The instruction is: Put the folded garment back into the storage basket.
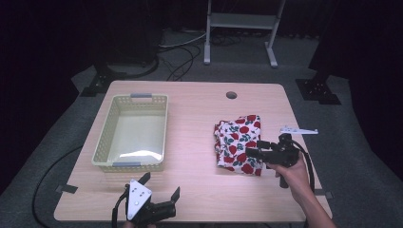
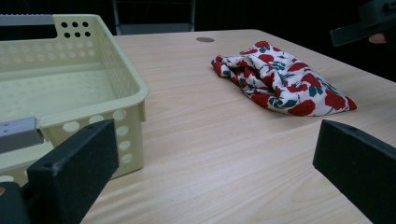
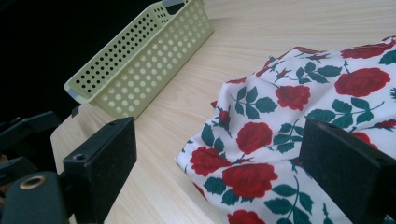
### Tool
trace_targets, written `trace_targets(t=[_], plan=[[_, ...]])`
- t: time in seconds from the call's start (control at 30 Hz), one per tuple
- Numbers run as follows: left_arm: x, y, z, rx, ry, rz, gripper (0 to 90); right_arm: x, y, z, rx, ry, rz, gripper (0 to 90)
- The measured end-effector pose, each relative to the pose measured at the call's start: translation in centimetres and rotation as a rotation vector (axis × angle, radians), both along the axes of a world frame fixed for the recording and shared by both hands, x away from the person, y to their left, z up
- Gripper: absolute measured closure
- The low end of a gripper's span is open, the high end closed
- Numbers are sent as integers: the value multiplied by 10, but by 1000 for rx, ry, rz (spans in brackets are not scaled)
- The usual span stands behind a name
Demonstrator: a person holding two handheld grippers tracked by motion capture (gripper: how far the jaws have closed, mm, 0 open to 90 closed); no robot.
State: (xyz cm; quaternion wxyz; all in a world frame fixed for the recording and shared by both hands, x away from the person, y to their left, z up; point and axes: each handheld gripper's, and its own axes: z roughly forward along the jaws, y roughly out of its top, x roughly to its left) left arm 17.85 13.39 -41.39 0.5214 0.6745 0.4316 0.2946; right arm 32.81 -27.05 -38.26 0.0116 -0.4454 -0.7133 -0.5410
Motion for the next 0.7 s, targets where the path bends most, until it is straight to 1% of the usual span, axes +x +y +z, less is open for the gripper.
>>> trace_targets(t=[0.07,0.1,0.13,0.17,0.27,0.33,0.37,0.4,0.43,0.6,0.63,0.67,0.7], plan=[[0,0,0,-1,2,1,0,5,2,1,-9,6,-1,105],[1,0,0,-1,2,1,0,8,3,1,-6,5,-5,105],[1,0,0,-2,2,3,0,11,3,0,-7,21,-4,105],[1,1,0,-3,1,4,0,14,4,0,-25,31,-3,105],[1,1,0,-3,1,4,0,21,7,-1,-38,47,-5,105],[1,1,0,-3,1,4,0,24,7,-1,-45,48,-6,105],[1,1,0,-3,1,4,0,26,8,-1,-51,55,-6,105],[0,2,1,-4,1,4,0,31,9,-2,-45,66,-7,106],[1,2,1,-5,1,5,0,33,9,-2,-59,78,-5,106],[1,2,1,-7,1,5,0,40,12,2,-77,77,-4,106],[1,2,1,-9,0,8,0,42,14,4,-72,79,-4,106],[0,2,1,-11,-1,8,0,44,15,4,-89,84,-1,106],[1,3,1,-11,-2,8,0,44,16,5,-94,77,0,107]])
